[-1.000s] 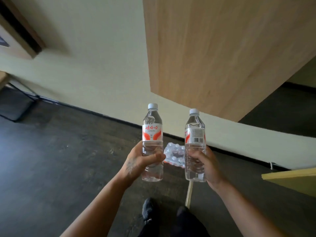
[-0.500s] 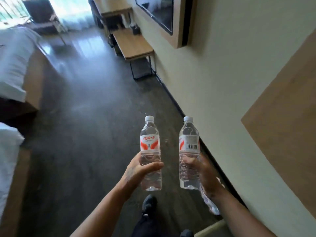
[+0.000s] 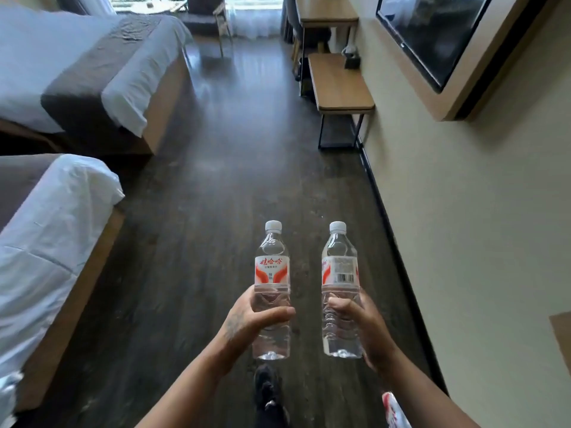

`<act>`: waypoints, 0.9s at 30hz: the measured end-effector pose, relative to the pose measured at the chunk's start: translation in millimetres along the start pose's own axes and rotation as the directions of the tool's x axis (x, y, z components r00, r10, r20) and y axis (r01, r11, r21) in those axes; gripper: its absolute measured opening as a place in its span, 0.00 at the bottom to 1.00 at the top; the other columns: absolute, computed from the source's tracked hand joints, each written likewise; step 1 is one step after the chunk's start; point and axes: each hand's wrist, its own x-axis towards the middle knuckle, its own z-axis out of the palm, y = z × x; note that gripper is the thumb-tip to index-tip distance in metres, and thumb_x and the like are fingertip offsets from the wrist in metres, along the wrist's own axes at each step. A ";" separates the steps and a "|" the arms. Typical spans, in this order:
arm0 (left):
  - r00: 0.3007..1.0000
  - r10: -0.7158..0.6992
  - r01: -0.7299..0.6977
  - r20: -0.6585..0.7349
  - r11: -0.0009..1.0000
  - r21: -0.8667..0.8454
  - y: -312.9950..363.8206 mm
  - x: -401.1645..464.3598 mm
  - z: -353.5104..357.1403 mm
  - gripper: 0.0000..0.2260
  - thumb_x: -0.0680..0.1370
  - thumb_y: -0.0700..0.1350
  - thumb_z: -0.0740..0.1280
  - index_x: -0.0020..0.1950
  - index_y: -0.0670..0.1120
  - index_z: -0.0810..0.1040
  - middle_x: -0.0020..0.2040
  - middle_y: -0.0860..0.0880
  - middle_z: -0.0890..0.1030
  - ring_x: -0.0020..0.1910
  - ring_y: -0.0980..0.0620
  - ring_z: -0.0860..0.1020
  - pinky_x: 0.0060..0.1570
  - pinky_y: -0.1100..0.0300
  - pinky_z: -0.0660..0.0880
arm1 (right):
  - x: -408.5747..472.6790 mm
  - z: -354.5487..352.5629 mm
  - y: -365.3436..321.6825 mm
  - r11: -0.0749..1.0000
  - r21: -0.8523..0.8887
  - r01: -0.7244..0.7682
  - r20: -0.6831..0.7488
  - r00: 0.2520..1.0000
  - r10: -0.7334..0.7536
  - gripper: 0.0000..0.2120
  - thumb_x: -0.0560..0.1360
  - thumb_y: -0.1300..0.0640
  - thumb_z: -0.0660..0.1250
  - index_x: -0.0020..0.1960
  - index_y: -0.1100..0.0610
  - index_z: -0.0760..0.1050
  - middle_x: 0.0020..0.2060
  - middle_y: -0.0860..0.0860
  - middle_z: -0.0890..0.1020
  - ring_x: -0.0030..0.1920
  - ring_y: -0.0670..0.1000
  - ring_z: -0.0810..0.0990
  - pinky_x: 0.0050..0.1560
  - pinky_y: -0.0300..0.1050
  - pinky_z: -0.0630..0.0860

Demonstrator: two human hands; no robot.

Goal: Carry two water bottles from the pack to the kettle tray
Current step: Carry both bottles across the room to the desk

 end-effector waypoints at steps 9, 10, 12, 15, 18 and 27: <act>1.000 -0.015 0.015 0.024 1.000 -0.010 53.6 113.9 -81.1 0.38 0.61 0.59 0.84 0.68 0.47 0.82 0.60 0.45 0.91 0.60 0.44 0.90 0.64 0.46 0.86 | 122.0 58.0 -56.2 0.999 0.028 -0.027 -0.042 0.999 0.028 0.30 0.61 0.50 0.77 0.58 0.64 0.77 0.40 0.58 0.79 0.35 0.54 0.78 0.37 0.48 0.77; 1.000 -0.012 0.012 0.024 1.000 -0.015 61.6 126.7 -88.0 0.39 0.61 0.60 0.84 0.68 0.47 0.82 0.60 0.45 0.91 0.60 0.44 0.90 0.64 0.46 0.86 | 136.0 61.9 -62.6 0.999 0.035 -0.028 -0.041 0.999 0.030 0.30 0.62 0.51 0.77 0.59 0.64 0.76 0.40 0.58 0.78 0.35 0.54 0.77 0.37 0.48 0.76; 1.000 -0.007 0.007 0.024 1.000 -0.013 76.8 154.0 -100.4 0.39 0.61 0.60 0.83 0.69 0.47 0.81 0.61 0.45 0.91 0.60 0.46 0.90 0.64 0.46 0.86 | 166.6 68.1 -75.7 0.999 0.031 -0.030 -0.030 0.999 0.031 0.30 0.63 0.53 0.77 0.60 0.66 0.75 0.40 0.59 0.77 0.34 0.55 0.76 0.37 0.48 0.74; 1.000 -0.006 0.006 0.016 1.000 -0.016 99.6 202.6 -119.6 0.37 0.61 0.59 0.83 0.67 0.47 0.83 0.59 0.46 0.92 0.57 0.47 0.91 0.58 0.53 0.86 | 219.7 76.0 -95.5 0.999 0.031 -0.018 -0.024 1.000 0.018 0.33 0.62 0.51 0.76 0.61 0.67 0.75 0.43 0.63 0.74 0.37 0.55 0.74 0.39 0.50 0.70; 1.000 -0.007 0.007 0.010 1.000 0.007 126.1 263.3 -137.4 0.35 0.61 0.59 0.83 0.65 0.48 0.83 0.57 0.47 0.92 0.56 0.48 0.91 0.54 0.57 0.85 | 285.0 77.5 -113.1 1.000 -0.002 -0.010 -0.043 0.999 0.010 0.35 0.61 0.49 0.77 0.62 0.66 0.76 0.43 0.61 0.79 0.37 0.55 0.80 0.39 0.51 0.77; 0.998 -0.042 0.041 -0.046 0.999 -0.029 228.5 476.3 -186.2 0.35 0.63 0.58 0.84 0.67 0.48 0.82 0.59 0.47 0.92 0.58 0.46 0.91 0.59 0.51 0.86 | 522.8 71.0 -206.7 0.999 -0.003 -0.040 0.019 0.999 0.041 0.33 0.61 0.48 0.78 0.61 0.63 0.77 0.39 0.51 0.85 0.36 0.49 0.84 0.37 0.45 0.83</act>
